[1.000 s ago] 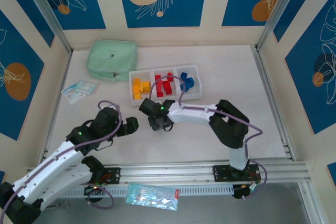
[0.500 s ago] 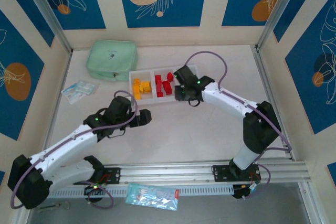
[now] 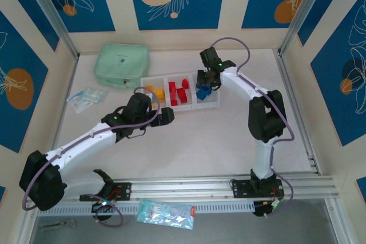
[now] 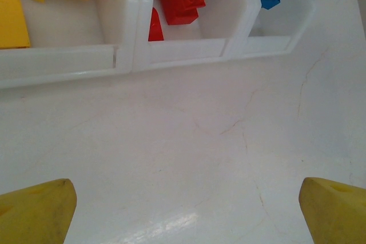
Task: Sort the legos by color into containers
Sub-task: Place the lego in the container, then reset both arms
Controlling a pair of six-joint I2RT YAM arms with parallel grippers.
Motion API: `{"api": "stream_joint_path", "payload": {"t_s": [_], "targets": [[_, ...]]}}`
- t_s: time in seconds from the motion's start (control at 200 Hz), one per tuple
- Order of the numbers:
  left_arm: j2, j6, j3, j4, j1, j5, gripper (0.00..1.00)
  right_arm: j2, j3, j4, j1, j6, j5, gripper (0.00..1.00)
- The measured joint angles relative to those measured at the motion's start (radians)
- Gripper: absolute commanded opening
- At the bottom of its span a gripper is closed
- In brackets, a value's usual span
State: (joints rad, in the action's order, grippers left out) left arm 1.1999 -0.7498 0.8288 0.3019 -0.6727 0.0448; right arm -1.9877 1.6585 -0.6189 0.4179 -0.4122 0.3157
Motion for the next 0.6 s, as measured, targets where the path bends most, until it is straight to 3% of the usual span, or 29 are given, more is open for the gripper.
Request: {"api": "stream_joint_path", "payload": {"t_s": [0.24,0.39,0.495,0.6], "targets": [[0.016,0.010,0.012,-0.002,0.000,-0.001,0.99,-0.083,0.078,-0.037,-0.013,0.029,-0.032,0.56],[0.016,0.026,0.019,-0.002,0.001,-0.005,0.99,-0.069,0.079,-0.050,-0.013,0.035,-0.036,0.62],[0.012,0.037,0.020,0.006,0.010,-0.011,0.99,0.006,0.042,-0.040,-0.019,0.028,-0.042,0.70],[-0.016,0.060,0.021,0.031,0.054,-0.027,0.99,0.176,-0.077,-0.009,-0.043,0.010,-0.062,0.84]]}}
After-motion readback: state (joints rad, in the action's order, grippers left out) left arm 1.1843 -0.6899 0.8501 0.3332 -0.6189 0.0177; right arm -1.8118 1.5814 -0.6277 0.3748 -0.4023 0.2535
